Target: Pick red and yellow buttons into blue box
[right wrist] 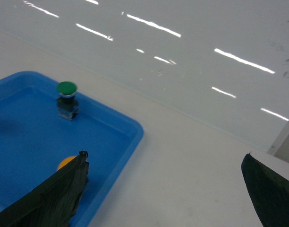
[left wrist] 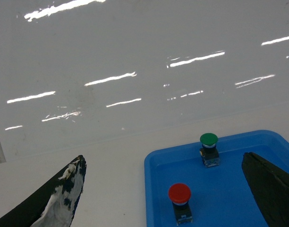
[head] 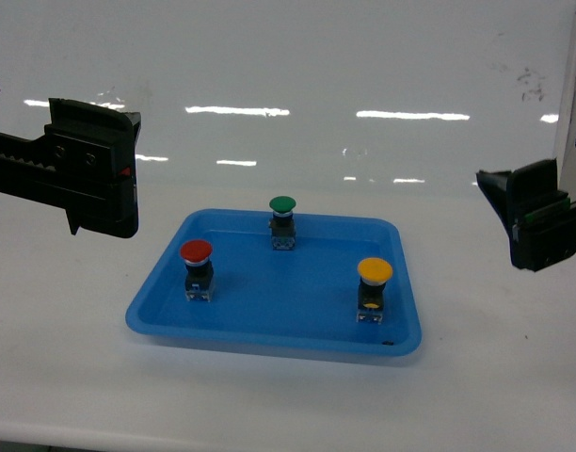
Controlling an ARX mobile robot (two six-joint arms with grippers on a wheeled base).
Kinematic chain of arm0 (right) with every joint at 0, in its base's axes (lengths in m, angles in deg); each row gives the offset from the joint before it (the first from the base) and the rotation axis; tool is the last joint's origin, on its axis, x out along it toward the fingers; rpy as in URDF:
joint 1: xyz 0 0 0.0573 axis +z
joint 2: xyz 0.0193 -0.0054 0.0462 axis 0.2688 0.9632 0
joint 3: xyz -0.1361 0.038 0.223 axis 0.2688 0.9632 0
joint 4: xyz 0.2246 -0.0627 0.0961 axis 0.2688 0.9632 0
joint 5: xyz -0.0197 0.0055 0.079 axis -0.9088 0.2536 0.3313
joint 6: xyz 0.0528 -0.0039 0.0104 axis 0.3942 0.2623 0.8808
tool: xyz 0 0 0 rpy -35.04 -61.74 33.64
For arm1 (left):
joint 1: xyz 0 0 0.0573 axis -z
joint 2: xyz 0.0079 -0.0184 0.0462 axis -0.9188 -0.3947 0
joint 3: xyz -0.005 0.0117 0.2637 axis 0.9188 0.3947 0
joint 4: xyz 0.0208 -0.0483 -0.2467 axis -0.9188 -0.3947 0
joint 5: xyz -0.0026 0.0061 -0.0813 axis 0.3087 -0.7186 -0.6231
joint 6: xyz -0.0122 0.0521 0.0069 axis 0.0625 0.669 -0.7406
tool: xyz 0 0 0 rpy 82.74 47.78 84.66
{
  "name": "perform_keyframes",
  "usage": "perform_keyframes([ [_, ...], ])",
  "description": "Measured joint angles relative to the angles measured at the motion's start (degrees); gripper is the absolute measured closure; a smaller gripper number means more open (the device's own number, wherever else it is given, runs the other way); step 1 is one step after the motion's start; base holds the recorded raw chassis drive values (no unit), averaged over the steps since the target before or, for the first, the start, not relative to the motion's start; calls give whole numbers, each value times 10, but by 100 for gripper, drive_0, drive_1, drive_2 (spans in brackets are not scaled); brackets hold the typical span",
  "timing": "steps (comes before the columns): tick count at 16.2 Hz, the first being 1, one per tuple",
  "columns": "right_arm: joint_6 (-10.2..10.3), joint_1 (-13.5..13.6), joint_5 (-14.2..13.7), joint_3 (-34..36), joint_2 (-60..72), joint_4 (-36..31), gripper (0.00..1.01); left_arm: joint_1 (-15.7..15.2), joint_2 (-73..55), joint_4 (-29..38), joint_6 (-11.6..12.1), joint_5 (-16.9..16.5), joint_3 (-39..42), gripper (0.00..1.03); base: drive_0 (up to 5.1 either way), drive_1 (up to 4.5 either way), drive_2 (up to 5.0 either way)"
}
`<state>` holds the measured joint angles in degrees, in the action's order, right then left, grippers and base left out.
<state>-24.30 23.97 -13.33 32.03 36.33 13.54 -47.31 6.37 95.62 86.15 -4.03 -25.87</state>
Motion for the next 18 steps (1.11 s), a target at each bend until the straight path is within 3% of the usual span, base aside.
perform_keyframes([
  [2,-1,-10,8,-63,63,-2,3,0,0,0,0,0,0,5,0,0,0],
  [4,-4,15,16,-123,125,14,3,0,0,0,0,0,0,5,0,0,0],
  [7,-11,57,56,-213,183,12,3,0,0,0,0,0,0,5,0,0,0],
  [11,-39,66,53,-297,262,90,3,0,0,0,0,0,0,5,0,0,0],
  [13,-37,66,53,-338,303,116,3,0,0,0,0,0,0,5,0,0,0],
  [14,-27,70,57,-336,309,121,3,0,0,0,0,0,0,5,0,0,0],
  [18,-24,70,57,-336,309,121,3,0,0,0,0,0,0,5,0,0,0],
])
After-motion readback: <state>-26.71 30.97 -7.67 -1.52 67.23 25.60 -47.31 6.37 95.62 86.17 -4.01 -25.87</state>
